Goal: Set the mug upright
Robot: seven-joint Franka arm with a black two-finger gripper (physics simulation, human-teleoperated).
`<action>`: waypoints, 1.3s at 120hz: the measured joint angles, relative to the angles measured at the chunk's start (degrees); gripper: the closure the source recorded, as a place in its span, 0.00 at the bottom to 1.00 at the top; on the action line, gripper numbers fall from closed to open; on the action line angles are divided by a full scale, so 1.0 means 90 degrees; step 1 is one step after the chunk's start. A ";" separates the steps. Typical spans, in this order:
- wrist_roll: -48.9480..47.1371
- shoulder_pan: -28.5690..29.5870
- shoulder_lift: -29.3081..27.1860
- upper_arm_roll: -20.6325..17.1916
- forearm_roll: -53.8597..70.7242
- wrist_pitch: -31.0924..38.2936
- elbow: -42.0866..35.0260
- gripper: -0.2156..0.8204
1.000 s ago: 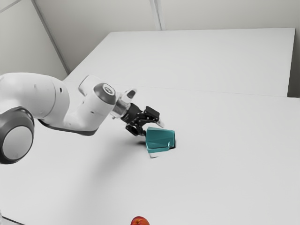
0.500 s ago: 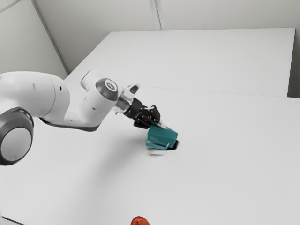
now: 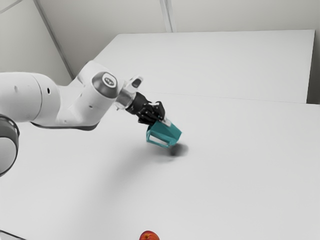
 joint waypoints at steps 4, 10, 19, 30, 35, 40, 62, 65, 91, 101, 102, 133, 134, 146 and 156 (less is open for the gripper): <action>-0.0022 0.0014 -0.0042 0.0017 0.0154 -0.0004 -0.0007 0.94; -0.0060 0.0036 -0.0102 0.0036 0.0400 -0.0009 -0.0011 0.93; -0.0125 0.0078 -0.0224 0.0058 0.0802 -0.0015 -0.0073 0.94; -0.0210 0.0216 -0.0368 0.0069 0.1371 -0.0029 -0.0154 0.94; -0.0253 0.0267 -0.0419 0.0069 0.1673 -0.0039 -0.0171 0.94; -0.0292 0.0315 -0.0461 0.0070 0.1952 -0.0050 -0.0200 0.93; -0.0447 0.0485 -0.0530 0.0064 0.3111 -0.0078 -0.0231 0.94; -0.0465 0.0514 -0.0531 0.0063 0.3252 -0.0081 -0.0229 0.94; -0.0591 0.0765 -0.0512 -0.0030 0.4324 -0.0112 -0.0213 0.94; -0.0643 0.0719 -0.0505 -0.0027 0.4644 -0.0191 -0.0208 0.94; -0.0650 0.0713 -0.0505 -0.0027 0.4674 -0.0204 -0.0209 0.94; -0.0841 0.0664 -0.0462 -0.0040 0.5525 -0.0616 -0.0238 0.94; -0.0846 0.0660 -0.0458 -0.0041 0.5549 -0.0625 -0.0238 0.94; -0.0907 0.0623 -0.0313 -0.0048 0.5818 -0.0712 -0.0216 0.94; -0.0955 0.0611 -0.0140 -0.0048 0.5979 -0.0753 -0.0197 0.94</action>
